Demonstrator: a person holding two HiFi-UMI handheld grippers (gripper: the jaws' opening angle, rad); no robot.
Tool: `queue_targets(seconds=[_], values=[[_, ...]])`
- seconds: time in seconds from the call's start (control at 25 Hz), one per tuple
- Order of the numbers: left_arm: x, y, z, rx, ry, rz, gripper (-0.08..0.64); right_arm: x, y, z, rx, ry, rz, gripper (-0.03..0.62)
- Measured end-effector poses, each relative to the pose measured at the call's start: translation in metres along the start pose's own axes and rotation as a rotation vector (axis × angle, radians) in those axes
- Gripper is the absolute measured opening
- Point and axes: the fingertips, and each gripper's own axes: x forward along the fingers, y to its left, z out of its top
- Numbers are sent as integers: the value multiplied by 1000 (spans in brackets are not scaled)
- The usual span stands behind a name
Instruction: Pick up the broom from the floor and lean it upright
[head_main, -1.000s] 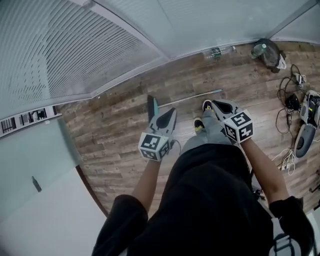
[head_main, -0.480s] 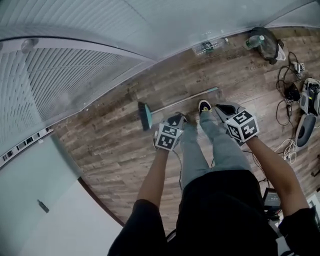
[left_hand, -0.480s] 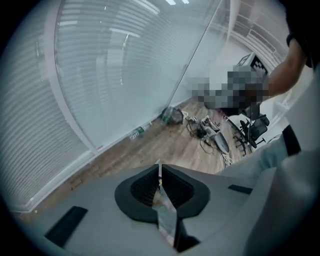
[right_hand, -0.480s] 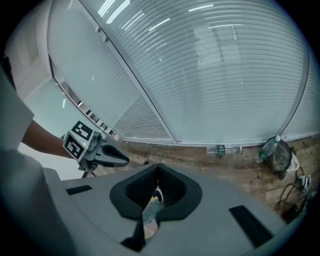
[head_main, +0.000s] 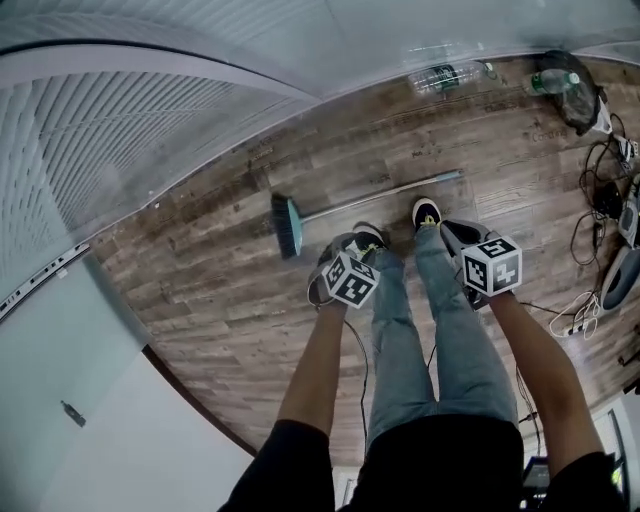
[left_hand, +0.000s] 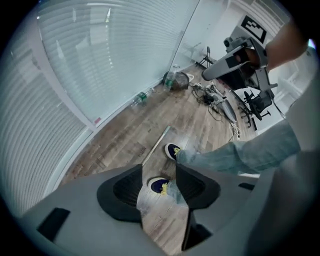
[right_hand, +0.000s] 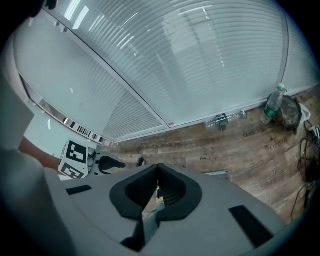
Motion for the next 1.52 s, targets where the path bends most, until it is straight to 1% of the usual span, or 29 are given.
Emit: queue_targets(seconds=[0.04,0.08,0.2,0.28,0.4,0.56,0.72,0.8,0.88,0.92,1.0,1.08,1.2,1.24,1.28,1.32,1.36,1.48,1.52], values=[[15,8,-9,-11,9,5,201,15,-5,-8,29,3,-12,16],[28,16,-18,-14,13,17,201,29,-11,-19,59,7,-24,16],[72,45,-44,3,25,65,201,76,-26,-52,123,16,-46,17],[107,64,-57,27,37,96,201,109,-40,-70,132,23,-43,17],[160,86,-70,86,55,135,201,162,-67,-99,146,47,-40,17],[228,96,-85,132,56,144,201,216,-94,-121,203,57,-49,17],[300,104,-93,166,53,135,201,259,-117,-137,209,47,-39,17],[334,107,-97,200,63,133,201,276,-129,-146,215,52,-36,17],[361,112,-98,227,74,148,201,289,-143,-153,226,53,-40,17],[372,115,-98,227,77,154,201,294,-149,-156,234,50,-44,17],[390,117,-99,237,94,151,199,302,-159,-161,255,43,-52,17],[404,117,-105,293,128,154,192,307,-165,-166,274,39,-56,17],[419,119,-107,386,167,170,151,310,-173,-170,283,24,-70,17],[423,119,-108,401,179,164,137,309,-175,-172,294,18,-75,17],[424,119,-108,402,190,153,137,309,-176,-174,306,16,-76,17],[424,120,-108,396,194,143,137,310,-176,-175,314,14,-76,17],[423,121,-107,398,194,137,122,311,-175,-175,317,12,-76,17],[417,120,-104,474,172,145,91,311,-175,-170,317,-3,-87,17],[413,118,-100,484,154,149,89,310,-176,-166,316,-12,-94,17]])
